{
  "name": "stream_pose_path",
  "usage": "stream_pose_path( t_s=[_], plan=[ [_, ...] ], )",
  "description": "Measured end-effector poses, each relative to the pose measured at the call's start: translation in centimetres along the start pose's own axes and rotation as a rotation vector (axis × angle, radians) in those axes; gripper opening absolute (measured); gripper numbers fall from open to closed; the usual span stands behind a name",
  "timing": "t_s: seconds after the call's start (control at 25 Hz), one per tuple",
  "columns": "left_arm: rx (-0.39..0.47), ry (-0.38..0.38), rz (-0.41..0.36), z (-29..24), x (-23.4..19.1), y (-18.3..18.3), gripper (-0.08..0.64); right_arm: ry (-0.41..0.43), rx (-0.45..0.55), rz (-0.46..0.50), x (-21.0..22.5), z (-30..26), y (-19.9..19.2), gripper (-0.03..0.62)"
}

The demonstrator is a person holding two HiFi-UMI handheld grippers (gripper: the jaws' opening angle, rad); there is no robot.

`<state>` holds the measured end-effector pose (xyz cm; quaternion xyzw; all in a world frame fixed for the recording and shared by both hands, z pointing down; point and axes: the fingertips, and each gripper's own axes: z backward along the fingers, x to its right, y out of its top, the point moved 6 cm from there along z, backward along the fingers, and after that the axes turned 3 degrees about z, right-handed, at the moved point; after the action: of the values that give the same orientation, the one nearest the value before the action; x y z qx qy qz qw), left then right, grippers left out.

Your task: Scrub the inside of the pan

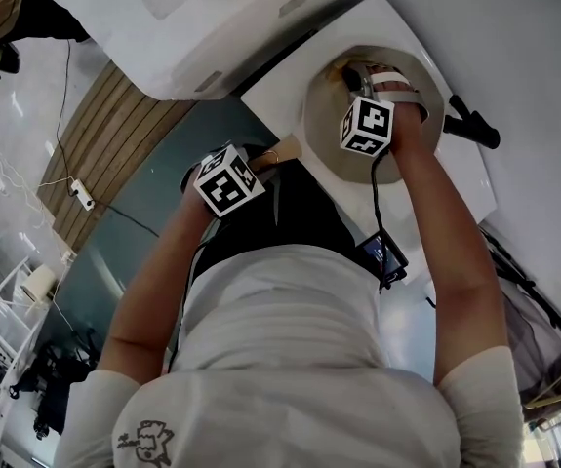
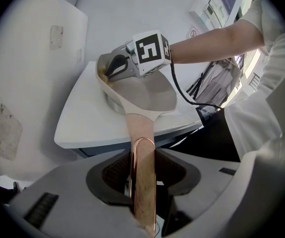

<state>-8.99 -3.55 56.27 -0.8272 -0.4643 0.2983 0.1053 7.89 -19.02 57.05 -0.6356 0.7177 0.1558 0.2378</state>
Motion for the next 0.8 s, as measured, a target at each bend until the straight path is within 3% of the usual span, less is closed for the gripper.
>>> stream_pose_path(
  t_s=[0.28, 0.52, 0.64, 0.8],
  plan=[
    [-0.002, 0.002, 0.003, 0.0, 0.0, 0.0, 0.152, 0.21, 0.235, -0.102, -3.7, 0.1, 2.4, 0.043],
    [-0.015, -0.002, 0.006, -0.3, 0.0, 0.0, 0.152, 0.499, 0.359, -0.297, -6.7, 1.1, 2.6, 0.044],
    [-0.011, 0.001, 0.007, -0.3, 0.1, -0.1, 0.152, 0.624, 0.403, -0.444, -7.7, 1.5, 2.3, 0.044],
    [-0.012, 0.0, 0.008, -0.4, 0.0, -0.1, 0.152, 0.8, 0.411, -0.603, -9.3, 1.8, 1.4, 0.044]
  ],
)
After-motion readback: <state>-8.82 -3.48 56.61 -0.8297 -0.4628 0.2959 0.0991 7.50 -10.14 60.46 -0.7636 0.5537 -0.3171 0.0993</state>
